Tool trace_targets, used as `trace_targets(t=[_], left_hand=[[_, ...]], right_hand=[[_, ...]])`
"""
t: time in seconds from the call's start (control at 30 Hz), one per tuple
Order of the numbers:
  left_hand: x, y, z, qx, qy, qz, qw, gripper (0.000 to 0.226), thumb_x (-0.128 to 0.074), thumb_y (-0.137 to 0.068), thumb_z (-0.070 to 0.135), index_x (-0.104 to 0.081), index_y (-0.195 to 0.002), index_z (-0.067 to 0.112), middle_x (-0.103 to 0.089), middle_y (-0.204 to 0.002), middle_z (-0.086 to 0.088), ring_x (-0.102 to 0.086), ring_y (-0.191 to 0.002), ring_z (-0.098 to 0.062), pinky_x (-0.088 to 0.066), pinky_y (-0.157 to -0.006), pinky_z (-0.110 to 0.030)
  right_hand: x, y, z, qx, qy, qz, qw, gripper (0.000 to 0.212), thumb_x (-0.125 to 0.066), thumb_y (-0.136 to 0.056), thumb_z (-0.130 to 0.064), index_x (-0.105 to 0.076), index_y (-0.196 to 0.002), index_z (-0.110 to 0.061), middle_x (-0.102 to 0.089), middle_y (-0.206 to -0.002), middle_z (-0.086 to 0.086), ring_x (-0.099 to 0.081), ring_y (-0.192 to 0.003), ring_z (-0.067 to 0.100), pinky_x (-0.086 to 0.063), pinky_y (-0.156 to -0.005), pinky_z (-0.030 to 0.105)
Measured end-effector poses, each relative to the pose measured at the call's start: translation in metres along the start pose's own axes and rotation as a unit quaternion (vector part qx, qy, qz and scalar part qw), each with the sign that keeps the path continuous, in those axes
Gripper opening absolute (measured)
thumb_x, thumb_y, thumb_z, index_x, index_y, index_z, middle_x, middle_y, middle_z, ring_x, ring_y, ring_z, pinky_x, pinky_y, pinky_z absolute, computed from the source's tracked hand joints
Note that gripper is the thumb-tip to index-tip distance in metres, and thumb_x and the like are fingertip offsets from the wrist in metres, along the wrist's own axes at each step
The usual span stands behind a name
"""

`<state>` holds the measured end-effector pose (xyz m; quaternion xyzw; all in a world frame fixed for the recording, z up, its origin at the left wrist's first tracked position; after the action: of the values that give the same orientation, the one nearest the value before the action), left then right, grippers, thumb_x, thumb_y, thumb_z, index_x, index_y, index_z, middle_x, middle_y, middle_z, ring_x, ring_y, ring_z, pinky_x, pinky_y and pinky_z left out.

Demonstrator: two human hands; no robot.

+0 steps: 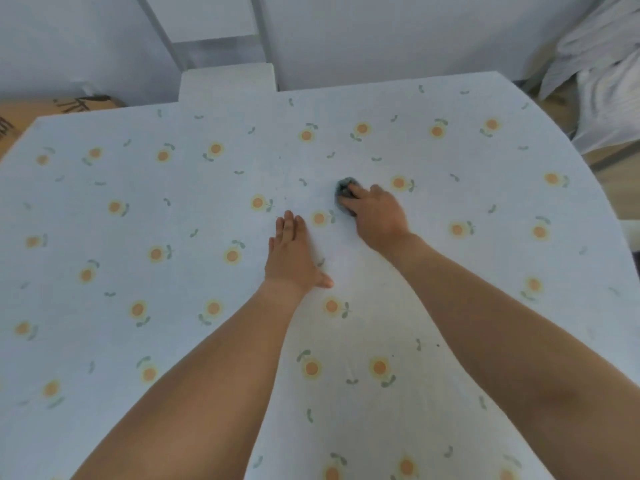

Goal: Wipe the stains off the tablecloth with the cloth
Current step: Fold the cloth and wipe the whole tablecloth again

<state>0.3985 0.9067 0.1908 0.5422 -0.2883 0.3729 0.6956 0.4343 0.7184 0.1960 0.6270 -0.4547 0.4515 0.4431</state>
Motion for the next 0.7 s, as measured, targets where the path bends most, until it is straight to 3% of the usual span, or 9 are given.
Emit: trace_targets(t=[0.1,0.17,0.23,0.3,0.37,0.43,0.5,0.6,0.7], left_hand=[[-0.002,-0.001,0.004,0.002,0.007,-0.002,1.000,0.152,-0.093,-0.054,0.048,0.010,-0.157,0.008,0.020,-0.164,-0.007,0.018,-0.151,-0.023,0.000,-0.123,-0.044],[-0.001,-0.002,0.004,0.003,0.004,0.001,1.000,0.152,-0.094,-0.054,0.048,0.011,-0.157,0.007,0.019,-0.164,-0.008,0.018,-0.151,-0.025,-0.001,-0.123,-0.045],[0.002,-0.001,0.004,-0.002,-0.005,-0.002,1.000,0.152,-0.093,-0.055,0.049,0.011,-0.156,0.006,0.019,-0.164,-0.009,0.018,-0.151,-0.026,-0.001,-0.122,-0.046],[0.003,0.003,0.004,-0.009,-0.014,-0.009,1.000,0.147,-0.089,-0.060,0.052,0.011,-0.156,0.005,0.019,-0.164,-0.011,0.017,-0.151,-0.027,-0.002,-0.123,-0.046],[0.000,0.016,0.005,-0.005,-0.038,0.003,0.999,0.136,-0.081,-0.070,0.058,0.010,-0.157,0.006,0.016,-0.164,-0.014,0.015,-0.152,-0.029,-0.005,-0.124,-0.047],[-0.009,0.030,0.007,0.000,-0.061,0.015,0.998,0.129,-0.075,-0.075,0.061,0.009,-0.157,0.005,0.014,-0.165,-0.015,0.014,-0.152,-0.030,-0.005,-0.124,-0.047],[-0.016,0.039,0.004,-0.009,-0.056,-0.002,0.998,0.138,-0.079,-0.068,0.062,0.011,-0.156,0.006,0.017,-0.164,-0.014,0.015,-0.152,-0.029,-0.003,-0.124,-0.046],[-0.016,0.039,-0.003,-0.021,-0.023,-0.020,0.999,0.147,-0.086,-0.060,0.060,0.012,-0.156,0.007,0.021,-0.164,-0.012,0.018,-0.151,-0.027,0.000,-0.124,-0.044],[-0.019,0.037,-0.002,-0.022,-0.011,-0.006,1.000,0.148,-0.088,-0.059,0.056,0.011,-0.157,0.007,0.020,-0.164,-0.012,0.018,-0.151,-0.028,0.001,-0.124,-0.046]], right_hand=[[0.014,0.045,0.086,-0.253,-0.051,0.076,0.963,0.049,-0.042,-0.088,0.001,-0.059,-0.130,-0.017,-0.055,-0.133,0.008,-0.049,-0.102,0.036,-0.047,-0.083,0.041],[0.015,0.045,0.090,-0.369,-0.065,0.095,0.923,0.039,-0.040,-0.090,0.000,-0.062,-0.120,-0.011,-0.058,-0.122,0.012,-0.050,-0.101,0.034,-0.046,-0.077,0.038],[0.010,0.025,0.053,-0.371,-0.083,0.099,0.919,0.033,-0.039,-0.093,-0.003,-0.061,-0.116,-0.007,-0.056,-0.121,0.013,-0.052,-0.101,0.031,-0.044,-0.076,0.036],[-0.002,0.001,-0.006,-0.254,-0.088,0.063,0.961,0.034,-0.042,-0.090,-0.004,-0.060,-0.117,-0.014,-0.053,-0.125,0.009,-0.051,-0.103,0.030,-0.042,-0.075,0.034],[-0.013,-0.011,-0.061,-0.119,-0.070,0.002,0.990,0.049,-0.045,-0.086,0.000,-0.054,-0.128,-0.022,-0.046,-0.139,0.002,-0.046,-0.110,0.028,-0.043,-0.079,0.032],[-0.015,-0.009,-0.069,-0.043,-0.061,-0.048,0.996,0.062,-0.044,-0.085,0.005,-0.047,-0.137,-0.028,-0.039,-0.148,-0.004,-0.043,-0.111,0.026,-0.042,-0.080,0.031],[-0.013,0.008,-0.038,-0.012,-0.046,-0.046,0.998,0.062,-0.043,-0.086,0.004,-0.051,-0.135,-0.032,-0.045,-0.144,-0.005,-0.046,-0.103,0.027,-0.040,-0.077,0.032],[-0.008,0.056,0.054,-0.169,-0.044,0.040,0.984,0.044,-0.045,-0.081,-0.005,-0.065,-0.114,-0.028,-0.064,-0.112,0.009,-0.056,-0.091,0.036,-0.043,-0.069,0.033],[0.003,0.106,0.115,-0.376,-0.057,0.113,0.918,0.039,-0.044,-0.084,-0.004,-0.064,-0.114,-0.017,-0.062,-0.116,0.011,-0.052,-0.095,0.037,-0.042,-0.071,0.035]])
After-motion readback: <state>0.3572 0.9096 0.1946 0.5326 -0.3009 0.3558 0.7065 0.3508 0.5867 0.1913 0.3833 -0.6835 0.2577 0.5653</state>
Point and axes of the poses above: each hand's wrist, its own y-axis away from the middle knuckle, its own x-axis out of the back of the hand, z = x × y, the point moved 2 cm from there along -y, towards the middle knuckle
